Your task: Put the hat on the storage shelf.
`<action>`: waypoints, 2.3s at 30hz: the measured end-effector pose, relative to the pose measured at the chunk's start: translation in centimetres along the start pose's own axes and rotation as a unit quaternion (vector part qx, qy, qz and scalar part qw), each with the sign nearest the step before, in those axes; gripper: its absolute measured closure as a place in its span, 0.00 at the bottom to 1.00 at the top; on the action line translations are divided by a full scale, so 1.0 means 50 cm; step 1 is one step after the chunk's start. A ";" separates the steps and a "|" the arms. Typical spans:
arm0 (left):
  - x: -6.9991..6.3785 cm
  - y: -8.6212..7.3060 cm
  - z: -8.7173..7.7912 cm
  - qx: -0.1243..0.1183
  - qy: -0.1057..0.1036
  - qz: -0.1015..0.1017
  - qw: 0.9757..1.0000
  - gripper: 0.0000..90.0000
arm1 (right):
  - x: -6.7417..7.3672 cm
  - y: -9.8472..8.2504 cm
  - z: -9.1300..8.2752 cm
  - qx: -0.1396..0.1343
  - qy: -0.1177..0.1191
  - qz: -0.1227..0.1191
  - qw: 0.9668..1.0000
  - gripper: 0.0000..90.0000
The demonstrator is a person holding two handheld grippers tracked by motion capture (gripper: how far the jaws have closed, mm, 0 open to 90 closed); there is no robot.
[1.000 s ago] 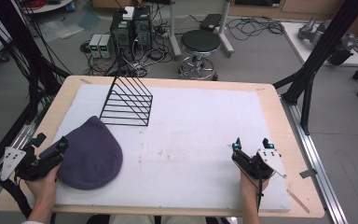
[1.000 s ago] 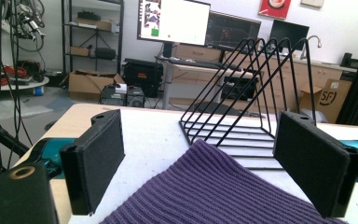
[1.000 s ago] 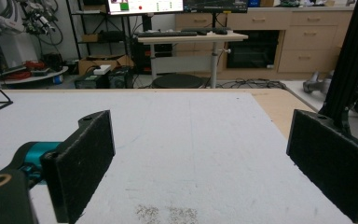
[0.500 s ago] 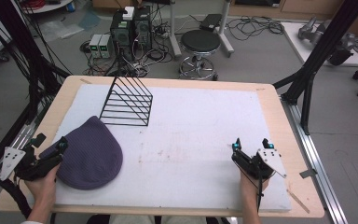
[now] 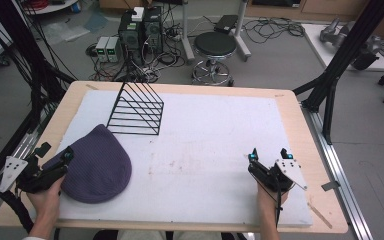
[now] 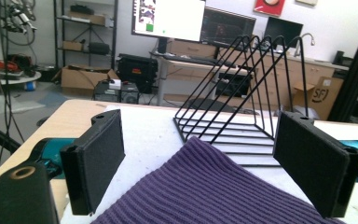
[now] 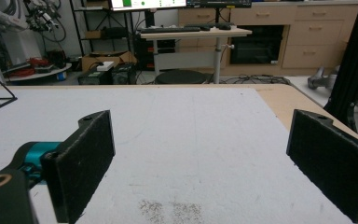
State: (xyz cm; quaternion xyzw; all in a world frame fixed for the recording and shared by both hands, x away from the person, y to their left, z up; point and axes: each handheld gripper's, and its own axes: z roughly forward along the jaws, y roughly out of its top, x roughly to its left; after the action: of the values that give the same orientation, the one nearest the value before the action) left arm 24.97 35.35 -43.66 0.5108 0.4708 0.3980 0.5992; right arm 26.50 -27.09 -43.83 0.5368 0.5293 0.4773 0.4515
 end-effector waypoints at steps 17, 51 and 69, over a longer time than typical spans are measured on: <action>-0.023 0.028 0.008 0.070 -0.076 0.059 0.993 0.18 | -0.016 -0.001 0.004 0.009 0.006 0.012 1.000 0.08; -0.035 0.027 0.006 0.217 -0.241 0.122 0.938 0.19 | -0.018 -0.002 0.006 0.014 0.010 0.008 1.000 0.08; -0.043 0.007 0.011 0.301 -0.341 0.106 0.884 0.19 | -0.015 -0.002 0.007 0.014 0.015 0.005 1.000 0.08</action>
State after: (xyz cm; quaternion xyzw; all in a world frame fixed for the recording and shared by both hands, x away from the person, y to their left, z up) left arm 24.98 33.20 -42.97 0.8180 0.2772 0.0991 0.4942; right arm 26.82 -27.85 -43.99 0.5389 0.5400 0.4798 0.4333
